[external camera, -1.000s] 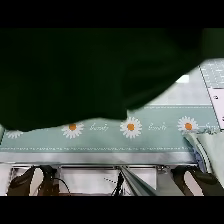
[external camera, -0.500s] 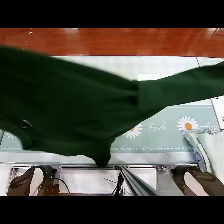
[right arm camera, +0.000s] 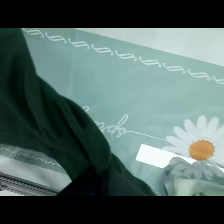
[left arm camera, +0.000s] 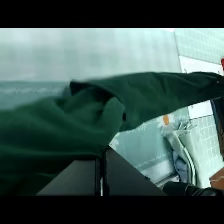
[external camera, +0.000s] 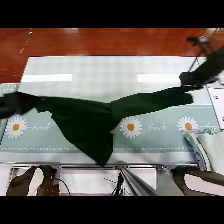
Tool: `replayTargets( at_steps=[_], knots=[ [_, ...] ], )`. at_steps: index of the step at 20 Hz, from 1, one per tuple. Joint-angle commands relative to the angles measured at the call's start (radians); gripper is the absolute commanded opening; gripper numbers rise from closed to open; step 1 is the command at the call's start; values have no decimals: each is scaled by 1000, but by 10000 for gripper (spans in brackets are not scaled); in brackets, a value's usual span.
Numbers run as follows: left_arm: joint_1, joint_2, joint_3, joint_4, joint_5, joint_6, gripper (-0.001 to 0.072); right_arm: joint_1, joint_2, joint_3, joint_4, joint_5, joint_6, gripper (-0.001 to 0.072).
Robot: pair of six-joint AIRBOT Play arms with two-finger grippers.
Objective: Fold the shirts.
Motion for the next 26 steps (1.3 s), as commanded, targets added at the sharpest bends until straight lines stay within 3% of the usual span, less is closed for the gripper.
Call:
replayTargets(
  at_steps=[1, 9, 10, 11, 12, 15, 18, 20, 22, 26],
  knots=[
    [-23, -50, -173, -3, 74, 103, 21, 17, -175, -15, 19, -51, -4, 31],
    [-23, -164, -225, 5, 151, 166, 21, 17, -341, -15, 19, -284, 29, 34],
    [-23, -173, -225, 5, 155, 169, 21, 16, -340, -15, 17, -298, 28, 96],
    [-23, -182, -225, 5, 163, 169, 20, 13, -334, -14, 18, -299, 15, 264],
    [-23, -189, -225, 5, 168, 169, 21, 6, -319, -14, 16, -282, -13, 377],
    [-23, -196, -225, 5, 170, 172, 21, -21, -223, -14, 18, -220, -39, 418],
    [-23, -196, -225, 4, 169, 172, 20, -48, -85, -44, 49, -287, 27, 444],
    [-23, -196, -225, 4, 169, 176, 20, -54, 10, -171, 125, -350, 46, 451],
    [-23, -196, -225, 4, 169, 198, 21, -53, 98, -381, 295, -419, 46, 526],
    [-23, -196, -225, 4, 169, 218, 20, -21, 220, -734, 598, -680, 22, 530]
  ],
)
